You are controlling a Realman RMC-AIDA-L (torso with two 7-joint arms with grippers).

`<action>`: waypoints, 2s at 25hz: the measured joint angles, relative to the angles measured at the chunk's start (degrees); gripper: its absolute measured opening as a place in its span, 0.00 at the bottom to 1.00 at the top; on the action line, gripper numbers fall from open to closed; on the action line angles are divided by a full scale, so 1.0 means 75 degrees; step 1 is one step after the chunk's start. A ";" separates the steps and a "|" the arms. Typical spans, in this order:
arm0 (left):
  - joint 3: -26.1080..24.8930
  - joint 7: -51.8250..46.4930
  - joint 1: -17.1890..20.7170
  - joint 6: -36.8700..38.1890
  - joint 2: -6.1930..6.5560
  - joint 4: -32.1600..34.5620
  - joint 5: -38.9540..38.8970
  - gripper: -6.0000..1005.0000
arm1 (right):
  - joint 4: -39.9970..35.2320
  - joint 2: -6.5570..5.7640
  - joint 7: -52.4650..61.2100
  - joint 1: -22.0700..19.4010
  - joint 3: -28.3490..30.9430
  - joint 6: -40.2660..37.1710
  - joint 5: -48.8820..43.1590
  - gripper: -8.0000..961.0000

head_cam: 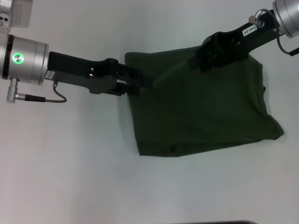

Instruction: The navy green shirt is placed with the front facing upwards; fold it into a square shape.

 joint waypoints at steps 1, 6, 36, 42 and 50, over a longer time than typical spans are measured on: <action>0.0025 -0.0012 0.0000 0.0019 0.0001 0.0000 0.0003 0.58 | 0.0000 -0.0003 0.0001 0.0001 0.0015 0.0009 -0.0006 0.46; -0.0049 -0.0023 0.0053 0.0014 0.0035 0.0000 0.0006 0.58 | 0.0031 0.0060 0.0013 -0.0064 0.0018 0.0267 -0.0032 0.46; -0.0052 -0.0070 0.0052 -0.0215 0.0003 -0.0033 0.0009 0.58 | 0.0313 0.0066 0.0219 -0.0168 -0.0044 0.2677 -0.1240 0.46; -0.0042 -0.0072 0.0043 -0.0230 0.0014 -0.0032 0.0009 0.58 | 0.0011 -0.0021 0.0277 -0.0229 -0.0007 0.2360 -0.1275 0.46; -0.0054 -0.0052 0.0128 -0.0277 0.0039 -0.0069 0.0008 0.58 | -0.1033 -0.0522 0.0764 -0.0672 0.0477 0.0470 -0.2301 0.46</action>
